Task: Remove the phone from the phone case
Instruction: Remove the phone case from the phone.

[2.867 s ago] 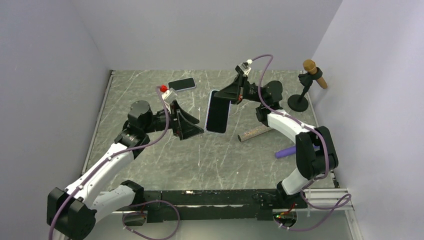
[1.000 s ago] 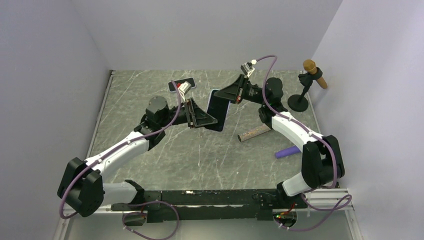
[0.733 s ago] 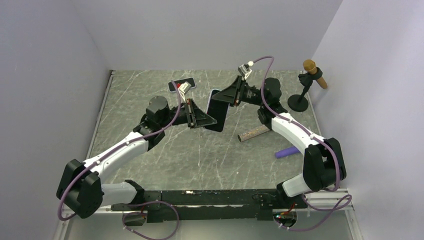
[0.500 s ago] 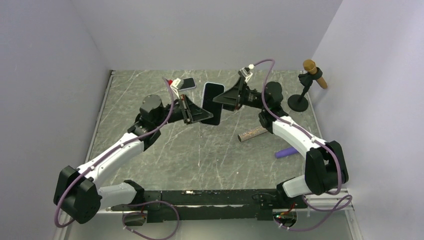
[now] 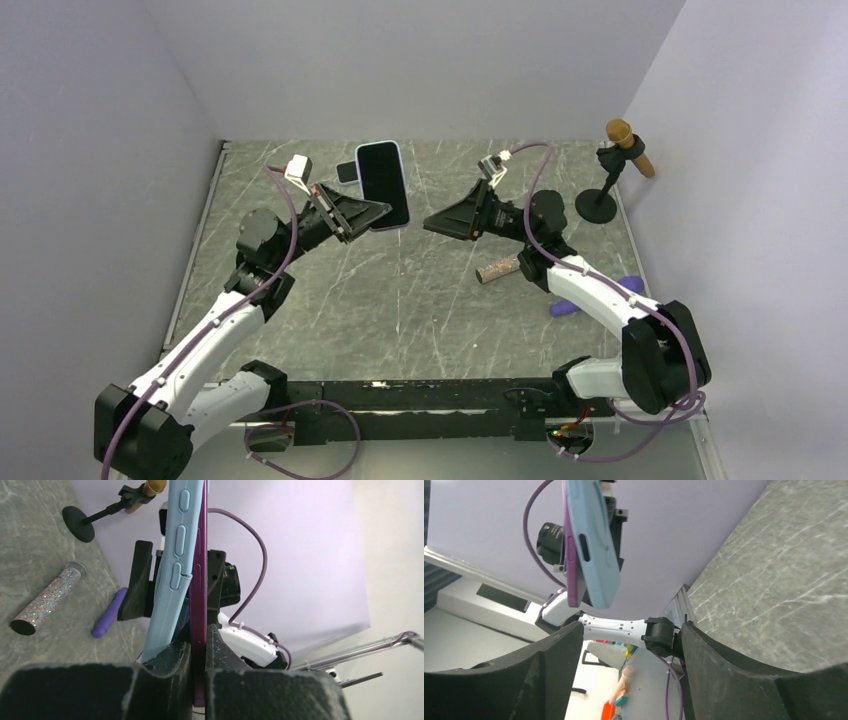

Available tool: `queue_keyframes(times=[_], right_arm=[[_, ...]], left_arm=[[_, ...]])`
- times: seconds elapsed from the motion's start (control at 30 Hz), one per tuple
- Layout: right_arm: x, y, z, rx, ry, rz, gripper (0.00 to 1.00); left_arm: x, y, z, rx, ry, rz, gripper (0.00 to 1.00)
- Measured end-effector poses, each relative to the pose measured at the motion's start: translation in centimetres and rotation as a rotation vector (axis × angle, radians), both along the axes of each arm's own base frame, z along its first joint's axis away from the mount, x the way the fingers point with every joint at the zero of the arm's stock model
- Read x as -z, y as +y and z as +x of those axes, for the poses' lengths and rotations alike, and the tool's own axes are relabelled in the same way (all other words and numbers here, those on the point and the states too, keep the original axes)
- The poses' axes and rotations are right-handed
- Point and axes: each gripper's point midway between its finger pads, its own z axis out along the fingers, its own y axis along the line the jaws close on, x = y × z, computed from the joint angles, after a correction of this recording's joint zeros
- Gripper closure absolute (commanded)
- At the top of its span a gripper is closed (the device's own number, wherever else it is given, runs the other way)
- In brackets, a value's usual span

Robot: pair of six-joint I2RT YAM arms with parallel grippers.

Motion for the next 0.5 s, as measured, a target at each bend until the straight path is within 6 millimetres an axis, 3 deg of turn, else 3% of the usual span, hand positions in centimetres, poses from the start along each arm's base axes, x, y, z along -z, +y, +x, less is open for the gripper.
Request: queue_keyframes(times=[0.13, 0.3, 0.5], right_arm=[[-0.7, 1.9, -1.1, -0.024, -0.039, -0.009, 0.45], [-1.4, 3.3, -1.4, -0.043, -0.073, 0.002, 0.47], [-0.5, 4.2, -0.8, -0.050, -0.054, 0.000, 0.49]], left_arm=[[0.3, 0.2, 0.3, -0.018, 0.045, -0.036, 1.00], [0.1, 0.5, 0.6, -0.039, 0.061, -0.058, 1.00], [-0.2, 0.9, 0.4, -0.055, 0.047, -0.069, 1.00]])
